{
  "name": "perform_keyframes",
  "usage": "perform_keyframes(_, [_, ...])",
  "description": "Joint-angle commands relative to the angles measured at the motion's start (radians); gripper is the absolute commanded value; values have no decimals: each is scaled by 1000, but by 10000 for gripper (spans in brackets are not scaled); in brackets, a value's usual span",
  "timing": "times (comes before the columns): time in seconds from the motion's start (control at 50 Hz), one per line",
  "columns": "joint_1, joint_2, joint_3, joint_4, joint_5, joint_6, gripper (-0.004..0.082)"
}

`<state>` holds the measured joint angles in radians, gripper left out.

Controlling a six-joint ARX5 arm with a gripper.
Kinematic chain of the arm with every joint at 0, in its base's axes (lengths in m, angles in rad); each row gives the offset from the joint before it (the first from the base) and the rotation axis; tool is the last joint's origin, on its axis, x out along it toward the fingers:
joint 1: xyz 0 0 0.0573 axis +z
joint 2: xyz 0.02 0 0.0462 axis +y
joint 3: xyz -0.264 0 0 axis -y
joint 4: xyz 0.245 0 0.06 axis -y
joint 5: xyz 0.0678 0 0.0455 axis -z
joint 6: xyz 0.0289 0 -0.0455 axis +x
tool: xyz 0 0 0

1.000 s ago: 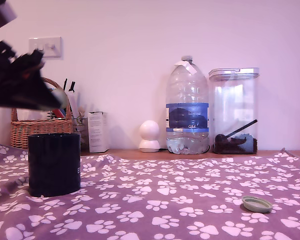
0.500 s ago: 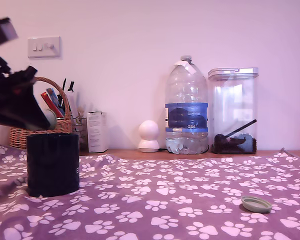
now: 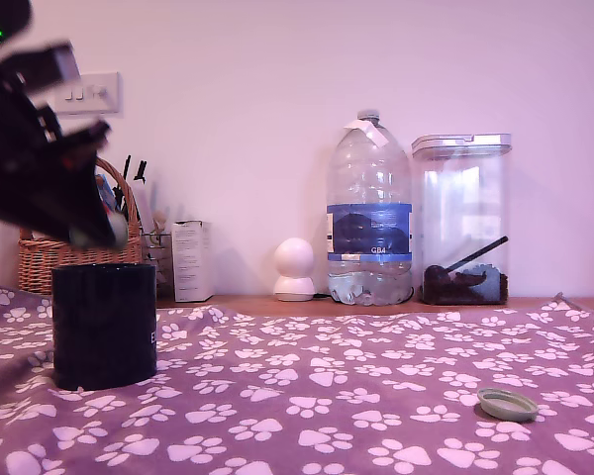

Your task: Pick up the coffee capsules from the table one by one and drop them inside the nearest coffee cup

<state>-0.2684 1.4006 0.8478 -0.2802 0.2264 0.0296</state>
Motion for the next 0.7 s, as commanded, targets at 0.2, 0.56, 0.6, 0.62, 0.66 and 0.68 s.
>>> perform_keyframes(0.2, [-3,34,32,-32,0,5,182])
perform_keyframes(0.56, [-3,34,32,-27,0,16,664])
perform_keyframes(0.6, [-3,34,32,-27,1,16,664])
perform_keyframes(0.62, [-3,34,32,-27,1,16,664])
perform_keyframes(0.66, [-3,34,32,-27,1,16,664])
perform_keyframes(0.68, [-3,34,32,-28,1,16,664])
